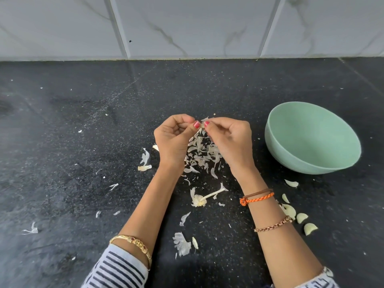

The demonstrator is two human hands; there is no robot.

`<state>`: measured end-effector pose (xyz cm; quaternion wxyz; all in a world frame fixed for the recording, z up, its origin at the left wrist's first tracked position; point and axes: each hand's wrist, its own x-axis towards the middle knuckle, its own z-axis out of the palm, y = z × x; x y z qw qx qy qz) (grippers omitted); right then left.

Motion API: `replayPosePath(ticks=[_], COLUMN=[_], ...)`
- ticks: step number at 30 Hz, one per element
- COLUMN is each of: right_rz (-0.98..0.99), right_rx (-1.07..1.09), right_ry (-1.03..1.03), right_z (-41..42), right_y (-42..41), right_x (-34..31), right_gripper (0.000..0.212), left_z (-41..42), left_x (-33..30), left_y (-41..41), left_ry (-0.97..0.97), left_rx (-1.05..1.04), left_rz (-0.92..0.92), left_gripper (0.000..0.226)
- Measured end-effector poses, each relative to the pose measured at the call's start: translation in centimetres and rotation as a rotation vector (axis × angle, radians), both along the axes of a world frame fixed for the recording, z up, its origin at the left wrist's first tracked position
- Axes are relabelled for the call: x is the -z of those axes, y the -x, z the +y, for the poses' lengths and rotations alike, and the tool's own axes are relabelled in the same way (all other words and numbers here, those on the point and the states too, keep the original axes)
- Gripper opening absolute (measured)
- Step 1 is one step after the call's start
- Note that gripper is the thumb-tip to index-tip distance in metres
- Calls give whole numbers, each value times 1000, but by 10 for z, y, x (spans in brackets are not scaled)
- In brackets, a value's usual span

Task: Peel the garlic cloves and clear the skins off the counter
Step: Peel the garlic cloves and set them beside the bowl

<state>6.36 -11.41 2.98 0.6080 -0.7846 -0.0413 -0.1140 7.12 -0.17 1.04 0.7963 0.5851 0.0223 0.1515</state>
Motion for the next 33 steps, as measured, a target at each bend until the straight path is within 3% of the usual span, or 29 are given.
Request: replayPosePath(ticks=[6, 10, 14, 17, 20, 22, 29, 33], right_rz=[-26, -16, -68, -54, 26, 7, -94, -108], right_rx=[54, 205, 332, 196, 49, -1, -18, -21], right_ry=[-28, -64, -4, 58, 54, 30, 24, 38], right_z=[0, -5, -13, -7, -2, 0, 3, 5], right_y=[-2, -8, -10, -8, -6, -3, -3, -3], right_x=[2, 7, 10, 11, 9, 6, 9, 12], right_gripper=[13, 9, 14, 7, 27, 17, 12, 27], left_z=[-1, -2, -1, 0, 2, 2, 4, 2], left_x=[0, -2, -2, -1, 0, 1, 1, -1], left_y=[1, 3, 2, 1, 0, 0, 0, 2], left_ry=[4, 66, 111, 95, 26, -27, -85, -11], left_rx=[81, 199, 155, 67, 5, -18, -4, 7], left_rz=[21, 55, 56, 57, 34, 14, 11, 39], left_gripper=[23, 18, 15, 21, 23, 25, 30, 28])
